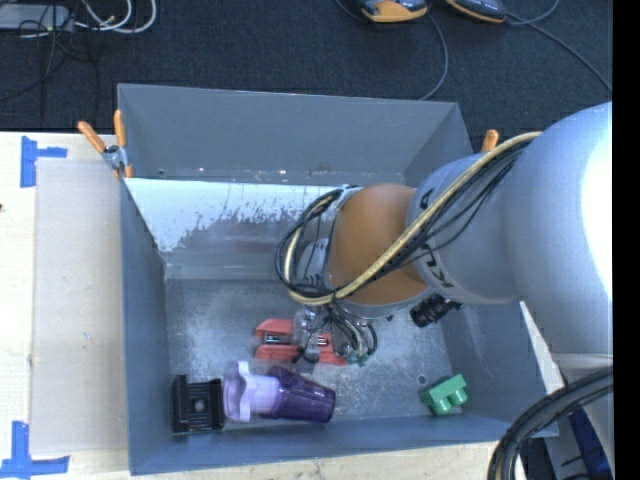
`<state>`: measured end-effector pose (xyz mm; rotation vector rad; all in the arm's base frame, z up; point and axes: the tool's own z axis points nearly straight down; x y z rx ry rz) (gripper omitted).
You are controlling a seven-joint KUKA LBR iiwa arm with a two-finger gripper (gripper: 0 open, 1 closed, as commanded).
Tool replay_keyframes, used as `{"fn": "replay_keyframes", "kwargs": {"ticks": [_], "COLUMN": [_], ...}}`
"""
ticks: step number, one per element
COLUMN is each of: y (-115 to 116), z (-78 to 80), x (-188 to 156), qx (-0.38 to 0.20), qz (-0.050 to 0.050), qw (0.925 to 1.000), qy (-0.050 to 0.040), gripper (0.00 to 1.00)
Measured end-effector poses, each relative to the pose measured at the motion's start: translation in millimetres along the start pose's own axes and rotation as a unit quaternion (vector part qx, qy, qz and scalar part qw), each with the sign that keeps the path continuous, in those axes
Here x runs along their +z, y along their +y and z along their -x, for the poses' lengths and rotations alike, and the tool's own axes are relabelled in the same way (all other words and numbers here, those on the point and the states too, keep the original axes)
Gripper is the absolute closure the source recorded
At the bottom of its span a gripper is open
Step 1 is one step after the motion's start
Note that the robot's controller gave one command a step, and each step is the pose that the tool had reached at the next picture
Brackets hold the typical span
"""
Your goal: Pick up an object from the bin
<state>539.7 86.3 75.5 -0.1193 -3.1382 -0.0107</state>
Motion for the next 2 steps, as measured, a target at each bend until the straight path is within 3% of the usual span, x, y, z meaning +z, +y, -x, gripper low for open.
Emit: {"fn": "replay_keyframes", "kwargs": {"ticks": [1, 2], "y": [-3.1, -8.3], "z": [10.3, 16.7], "x": [-49.2, -2.9], "qx": [-0.013, -0.008], "qz": [-0.001, 0.002], "qw": [0.9999, 1.0], "qy": [0.0019, 0.0003], "gripper": [1.0, 1.0]}}
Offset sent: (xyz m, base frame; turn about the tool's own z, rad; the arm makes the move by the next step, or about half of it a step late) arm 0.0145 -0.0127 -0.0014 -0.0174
